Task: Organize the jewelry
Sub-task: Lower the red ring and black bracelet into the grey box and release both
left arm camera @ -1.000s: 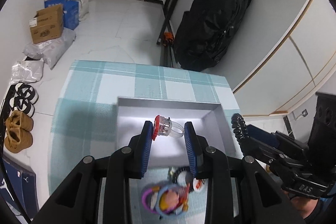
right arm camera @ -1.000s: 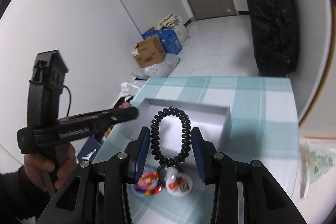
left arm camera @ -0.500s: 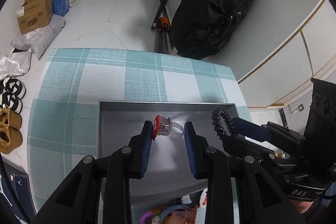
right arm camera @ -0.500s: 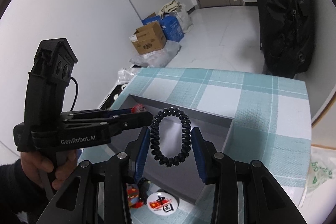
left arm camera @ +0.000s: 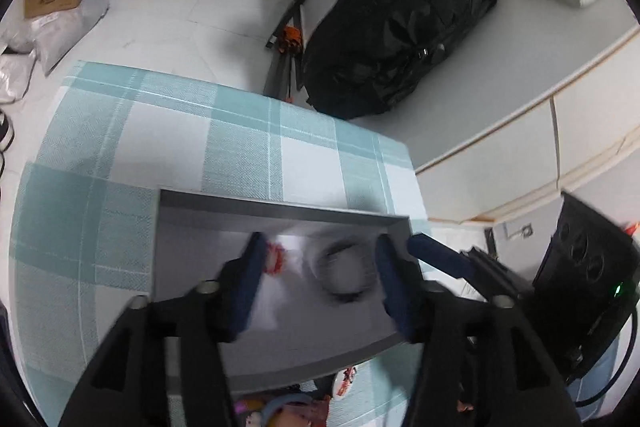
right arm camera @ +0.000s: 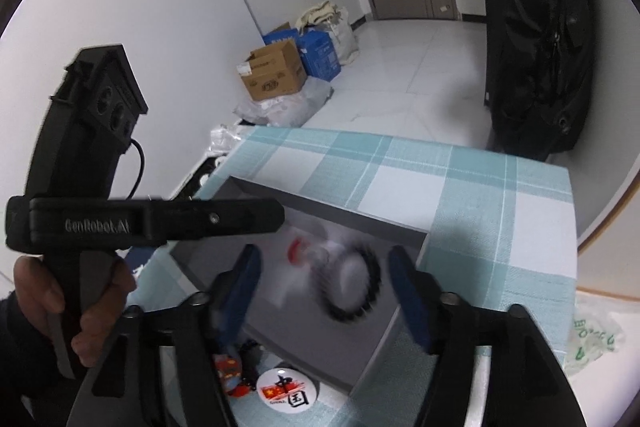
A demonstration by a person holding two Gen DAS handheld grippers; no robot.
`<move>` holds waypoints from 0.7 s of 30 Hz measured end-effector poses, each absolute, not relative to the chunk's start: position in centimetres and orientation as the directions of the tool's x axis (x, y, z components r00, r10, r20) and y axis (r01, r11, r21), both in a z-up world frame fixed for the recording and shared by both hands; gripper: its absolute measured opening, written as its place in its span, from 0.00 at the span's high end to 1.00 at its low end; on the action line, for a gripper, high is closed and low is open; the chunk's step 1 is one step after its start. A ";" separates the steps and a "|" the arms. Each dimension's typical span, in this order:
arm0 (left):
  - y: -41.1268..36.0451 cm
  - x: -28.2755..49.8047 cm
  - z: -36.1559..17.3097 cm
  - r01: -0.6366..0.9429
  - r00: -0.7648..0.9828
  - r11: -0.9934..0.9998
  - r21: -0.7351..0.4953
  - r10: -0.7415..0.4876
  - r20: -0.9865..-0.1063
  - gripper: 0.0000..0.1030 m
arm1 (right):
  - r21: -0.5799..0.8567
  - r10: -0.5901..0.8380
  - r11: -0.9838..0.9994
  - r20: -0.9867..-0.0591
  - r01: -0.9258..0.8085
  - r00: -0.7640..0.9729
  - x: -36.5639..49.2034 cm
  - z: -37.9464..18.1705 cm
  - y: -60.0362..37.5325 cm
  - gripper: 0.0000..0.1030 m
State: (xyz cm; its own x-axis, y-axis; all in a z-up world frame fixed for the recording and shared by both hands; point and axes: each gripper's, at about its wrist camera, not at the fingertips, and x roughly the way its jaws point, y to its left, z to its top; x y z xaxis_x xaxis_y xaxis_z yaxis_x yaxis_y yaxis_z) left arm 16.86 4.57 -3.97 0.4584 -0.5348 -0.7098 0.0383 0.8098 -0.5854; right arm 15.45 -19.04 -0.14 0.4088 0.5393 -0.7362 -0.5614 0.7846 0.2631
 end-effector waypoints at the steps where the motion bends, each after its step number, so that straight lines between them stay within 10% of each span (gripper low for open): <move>1: 4.7 16.7 -3.7 0.043 0.470 0.808 -0.587 -0.535 -0.702 0.45 | 0.261 0.544 0.782 -0.728 -0.566 0.417 15.2 0.1 -19.2 0.29; 21: 5.6 10.1 -1.0 0.059 0.611 0.912 -0.405 -0.354 -0.708 0.44 | 0.244 0.499 0.835 -0.714 -0.493 0.492 11.6 2.1 -22.1 0.05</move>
State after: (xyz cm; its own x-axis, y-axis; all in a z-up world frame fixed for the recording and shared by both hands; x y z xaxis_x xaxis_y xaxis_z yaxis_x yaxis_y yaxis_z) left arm 10.13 5.56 -0.98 0.6110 -0.3538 -0.7081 0.0588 0.9124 -0.4051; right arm 11.57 -22.07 2.12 0.4915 0.4992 -0.7136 -0.4930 0.8350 0.2445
